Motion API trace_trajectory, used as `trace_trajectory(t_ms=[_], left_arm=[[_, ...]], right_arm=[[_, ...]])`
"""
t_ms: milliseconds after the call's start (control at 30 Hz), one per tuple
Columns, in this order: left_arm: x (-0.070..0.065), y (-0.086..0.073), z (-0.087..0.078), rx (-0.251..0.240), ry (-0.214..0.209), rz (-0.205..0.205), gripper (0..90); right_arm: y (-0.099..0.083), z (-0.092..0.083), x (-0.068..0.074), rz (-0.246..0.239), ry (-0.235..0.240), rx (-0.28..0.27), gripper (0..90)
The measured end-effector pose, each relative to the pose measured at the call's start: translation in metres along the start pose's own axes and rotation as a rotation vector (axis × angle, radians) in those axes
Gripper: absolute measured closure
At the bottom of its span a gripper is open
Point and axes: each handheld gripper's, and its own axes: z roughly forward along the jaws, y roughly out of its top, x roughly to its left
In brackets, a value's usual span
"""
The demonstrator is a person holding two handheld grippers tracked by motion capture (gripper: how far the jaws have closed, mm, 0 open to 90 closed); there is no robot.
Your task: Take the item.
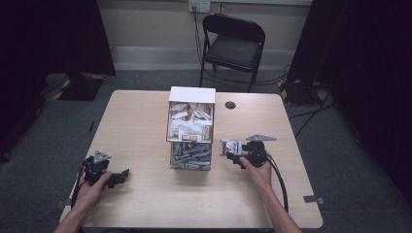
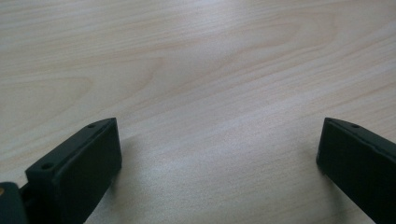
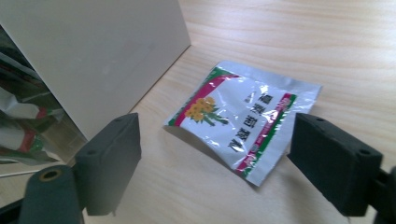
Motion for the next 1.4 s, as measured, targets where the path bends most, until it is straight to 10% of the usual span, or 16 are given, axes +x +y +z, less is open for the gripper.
trace_trajectory(t_ms=[1033, 1400], left_arm=[[0.000, 0.000, 0.000, -0.002, 0.002, -0.003, 0.0], [0.000, 0.000, 0.000, -0.003, 0.001, -0.003, 0.0]], right_arm=[[-0.002, -0.083, 0.014, 0.025, -0.079, -0.064, 14.6], [-0.020, -0.113, -0.003, 0.057, -0.141, -0.071, 14.7]])
